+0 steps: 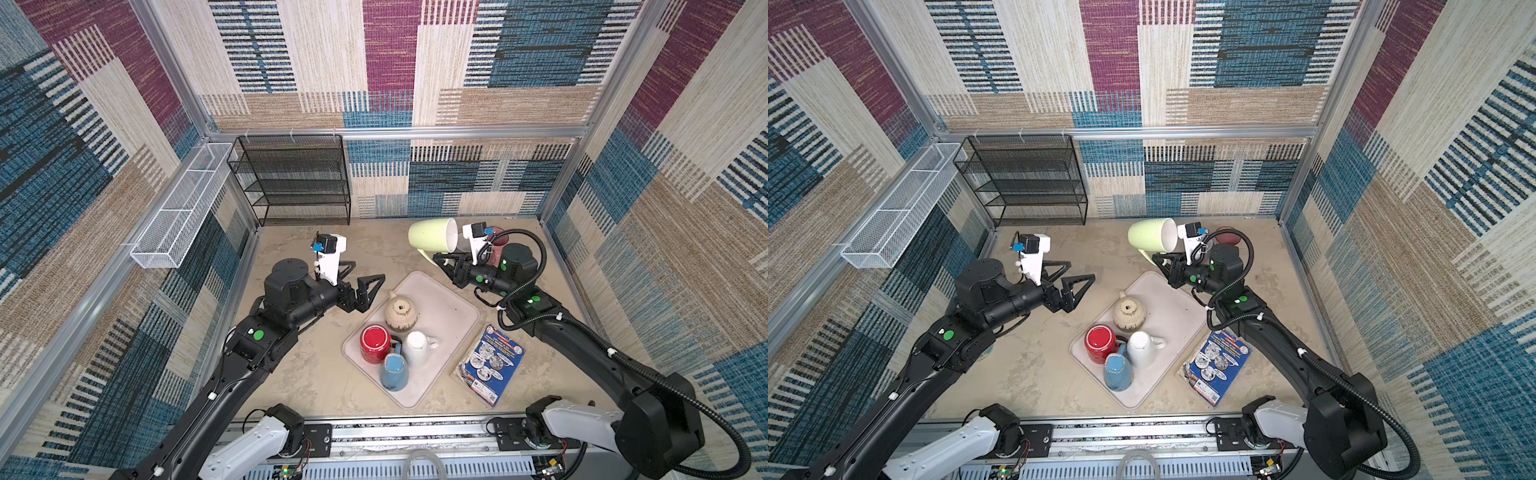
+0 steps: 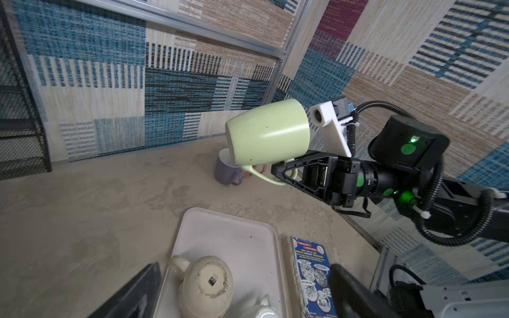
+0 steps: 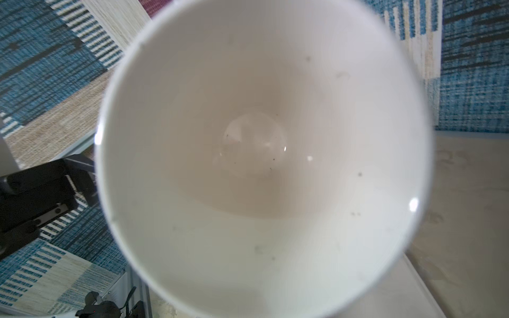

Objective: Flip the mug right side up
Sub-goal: 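Open the left gripper and draw it back while the right gripper holds the mug, then rotate the light green mug upright and carry it beside the lavender mug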

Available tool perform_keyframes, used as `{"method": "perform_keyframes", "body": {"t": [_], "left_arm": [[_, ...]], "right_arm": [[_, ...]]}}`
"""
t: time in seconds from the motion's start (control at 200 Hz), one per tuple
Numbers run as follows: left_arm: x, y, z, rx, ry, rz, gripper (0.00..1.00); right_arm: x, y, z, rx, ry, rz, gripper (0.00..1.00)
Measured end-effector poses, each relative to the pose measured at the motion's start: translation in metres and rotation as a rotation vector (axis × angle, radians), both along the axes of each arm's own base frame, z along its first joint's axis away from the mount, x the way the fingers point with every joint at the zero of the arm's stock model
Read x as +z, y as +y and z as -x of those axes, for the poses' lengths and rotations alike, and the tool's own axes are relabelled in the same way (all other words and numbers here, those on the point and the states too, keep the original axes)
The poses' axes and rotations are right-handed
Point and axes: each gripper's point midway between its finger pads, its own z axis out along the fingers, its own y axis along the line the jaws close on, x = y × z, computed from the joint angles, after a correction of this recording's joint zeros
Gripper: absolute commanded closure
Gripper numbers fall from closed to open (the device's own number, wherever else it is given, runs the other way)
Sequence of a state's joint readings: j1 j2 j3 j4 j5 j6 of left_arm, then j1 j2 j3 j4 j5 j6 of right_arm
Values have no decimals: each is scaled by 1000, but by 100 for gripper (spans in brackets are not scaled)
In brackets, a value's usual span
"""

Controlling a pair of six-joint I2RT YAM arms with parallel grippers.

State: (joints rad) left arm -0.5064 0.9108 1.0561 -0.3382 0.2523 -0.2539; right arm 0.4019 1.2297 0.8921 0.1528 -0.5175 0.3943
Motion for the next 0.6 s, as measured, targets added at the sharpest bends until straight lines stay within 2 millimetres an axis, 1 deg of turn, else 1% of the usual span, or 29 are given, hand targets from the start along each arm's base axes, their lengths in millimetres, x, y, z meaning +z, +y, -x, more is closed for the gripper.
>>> {"method": "perform_keyframes", "body": {"t": [0.17,0.285,0.466,0.601], "left_arm": [[-36,24,-11,145,109,-123,0],[-55,40,-14,226,162,-197,0],[-74,63,-15,341,201,-273,0],[-80,79,-13,412,226,-311,0]], "right_arm": [[-27,-1,-16,-34,81,103,100],[-41,-2,-29,-53,121,176,100],[-64,-5,-51,-97,189,283,100],[-82,-7,-69,-134,243,362,100]]}}
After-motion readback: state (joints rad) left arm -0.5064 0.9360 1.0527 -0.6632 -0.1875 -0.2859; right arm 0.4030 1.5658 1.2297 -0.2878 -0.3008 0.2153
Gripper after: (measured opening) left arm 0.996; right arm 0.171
